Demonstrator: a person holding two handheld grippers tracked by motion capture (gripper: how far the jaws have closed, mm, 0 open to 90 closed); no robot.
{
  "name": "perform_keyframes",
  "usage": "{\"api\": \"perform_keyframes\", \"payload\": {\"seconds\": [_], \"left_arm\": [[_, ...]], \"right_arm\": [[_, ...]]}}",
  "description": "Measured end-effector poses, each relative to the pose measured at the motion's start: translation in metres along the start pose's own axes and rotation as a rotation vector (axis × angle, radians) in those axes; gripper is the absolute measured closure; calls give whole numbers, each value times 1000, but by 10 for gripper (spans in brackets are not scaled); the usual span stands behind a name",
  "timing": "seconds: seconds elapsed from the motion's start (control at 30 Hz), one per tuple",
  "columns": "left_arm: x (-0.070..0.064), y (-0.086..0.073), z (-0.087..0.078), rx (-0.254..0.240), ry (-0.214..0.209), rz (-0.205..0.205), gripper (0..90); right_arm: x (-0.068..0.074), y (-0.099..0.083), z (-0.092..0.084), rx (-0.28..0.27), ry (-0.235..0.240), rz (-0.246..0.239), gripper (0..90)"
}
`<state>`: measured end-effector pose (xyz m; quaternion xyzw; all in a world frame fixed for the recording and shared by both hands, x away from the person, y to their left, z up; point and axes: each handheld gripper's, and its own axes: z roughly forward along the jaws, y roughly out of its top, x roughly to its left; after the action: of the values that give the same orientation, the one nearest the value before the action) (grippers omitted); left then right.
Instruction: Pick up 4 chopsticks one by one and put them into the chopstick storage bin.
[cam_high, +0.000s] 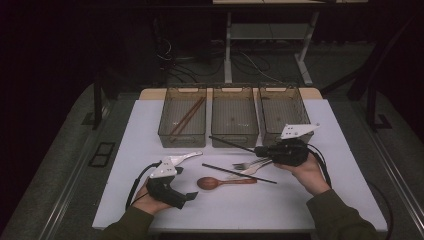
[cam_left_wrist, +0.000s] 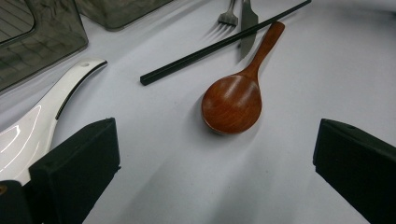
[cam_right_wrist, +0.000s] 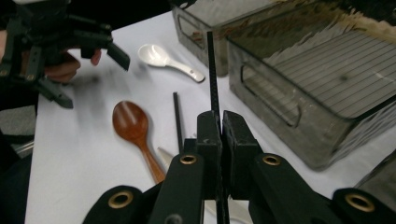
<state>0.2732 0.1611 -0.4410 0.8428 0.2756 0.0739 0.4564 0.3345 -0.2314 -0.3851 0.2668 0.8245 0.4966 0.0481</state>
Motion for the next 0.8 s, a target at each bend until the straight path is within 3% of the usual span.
{"api": "perform_keyframes", "payload": {"seconds": [0.5, 0.8], "left_arm": [[0, -1, 1, 7, -1, 0, 0], [0, -1, 1, 0, 4, -7, 0]], "right_arm": [[-8, 27, 4, -44, -40, 6, 857], [-11, 45, 18, -55, -56, 11, 857]]}}
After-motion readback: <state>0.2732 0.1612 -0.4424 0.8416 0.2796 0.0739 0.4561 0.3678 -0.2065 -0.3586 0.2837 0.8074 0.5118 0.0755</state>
